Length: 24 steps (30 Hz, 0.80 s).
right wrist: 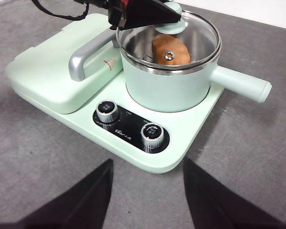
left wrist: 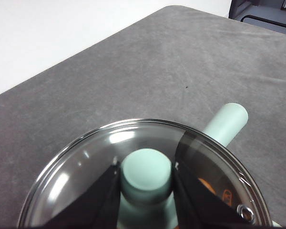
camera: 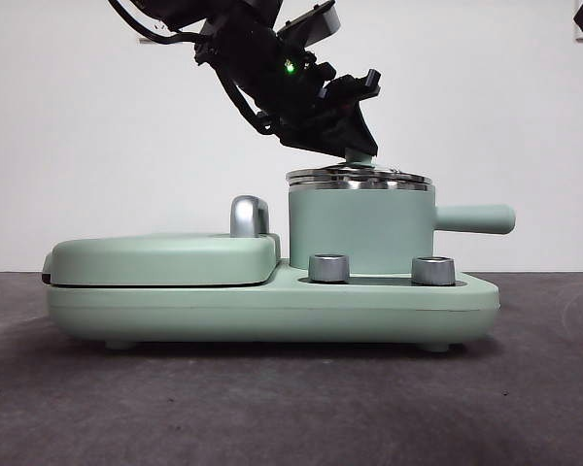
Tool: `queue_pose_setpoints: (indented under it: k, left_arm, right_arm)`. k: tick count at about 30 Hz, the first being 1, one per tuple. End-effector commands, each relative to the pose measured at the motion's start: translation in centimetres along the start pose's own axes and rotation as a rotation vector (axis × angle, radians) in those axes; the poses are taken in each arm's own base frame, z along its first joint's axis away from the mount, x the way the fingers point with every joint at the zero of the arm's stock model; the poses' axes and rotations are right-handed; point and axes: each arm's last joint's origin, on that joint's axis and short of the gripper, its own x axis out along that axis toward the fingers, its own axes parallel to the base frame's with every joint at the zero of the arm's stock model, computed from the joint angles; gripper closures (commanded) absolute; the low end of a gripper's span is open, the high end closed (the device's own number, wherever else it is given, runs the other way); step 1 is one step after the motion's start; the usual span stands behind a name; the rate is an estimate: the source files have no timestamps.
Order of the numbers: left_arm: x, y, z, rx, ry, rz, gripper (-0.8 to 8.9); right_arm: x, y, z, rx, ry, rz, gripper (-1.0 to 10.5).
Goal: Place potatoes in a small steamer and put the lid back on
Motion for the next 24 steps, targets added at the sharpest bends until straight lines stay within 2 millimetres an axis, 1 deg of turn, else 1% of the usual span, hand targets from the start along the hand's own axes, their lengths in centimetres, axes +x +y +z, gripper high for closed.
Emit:
queue_pose_setpoints:
  k: [1, 14, 24]
  left_arm:
    - [0.6, -0.2, 0.7, 0.016, -0.046, -0.004, 8.05]
    - [0.9, -0.2, 0.5, 0.011, -0.052, -0.027, 8.05]
    - [1.4, -0.2, -0.5, -0.019, 0.010, -0.035, 8.05]
  right_arm:
    - [0.0, 0.0, 0.1, 0.006, -0.007, 0.000, 7.2]
    - [0.2, 0.0, 0.1, 0.008, 0.000, -0.018, 7.2]
    - [0.2, 0.0, 0.1, 0.007, -0.001, -0.018, 7.2]
